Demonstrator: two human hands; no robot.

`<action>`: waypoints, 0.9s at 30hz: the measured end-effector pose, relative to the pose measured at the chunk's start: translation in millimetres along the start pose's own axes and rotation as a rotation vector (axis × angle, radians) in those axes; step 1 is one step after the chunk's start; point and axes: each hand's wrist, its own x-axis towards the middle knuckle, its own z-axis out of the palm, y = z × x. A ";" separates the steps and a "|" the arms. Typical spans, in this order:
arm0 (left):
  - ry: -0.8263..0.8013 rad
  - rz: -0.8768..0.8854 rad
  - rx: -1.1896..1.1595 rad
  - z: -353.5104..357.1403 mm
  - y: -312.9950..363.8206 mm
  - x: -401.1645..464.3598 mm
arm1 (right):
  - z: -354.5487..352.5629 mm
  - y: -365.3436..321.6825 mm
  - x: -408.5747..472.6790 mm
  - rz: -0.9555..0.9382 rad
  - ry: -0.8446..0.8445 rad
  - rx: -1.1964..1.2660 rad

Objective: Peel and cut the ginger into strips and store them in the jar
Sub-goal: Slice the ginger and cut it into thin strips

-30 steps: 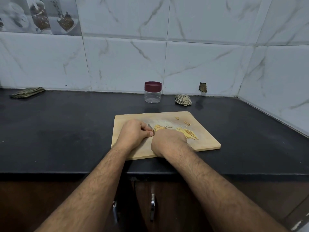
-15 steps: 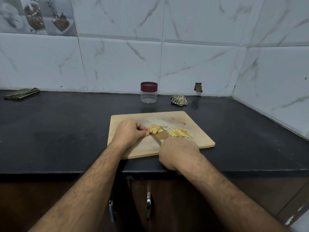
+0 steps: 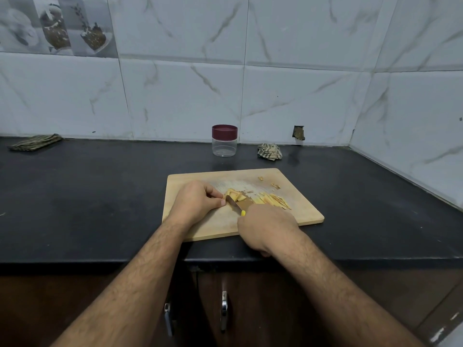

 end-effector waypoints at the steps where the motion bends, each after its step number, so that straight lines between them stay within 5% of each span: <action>1: 0.001 0.001 0.001 0.0 0.2 -0.2 | -0.3 1.6 0.2 0.002 -0.008 0.016; 27: 0.000 0.011 0.005 2.1 -2.2 1.3 | 3.7 -5.2 6.3 -0.017 0.087 -0.012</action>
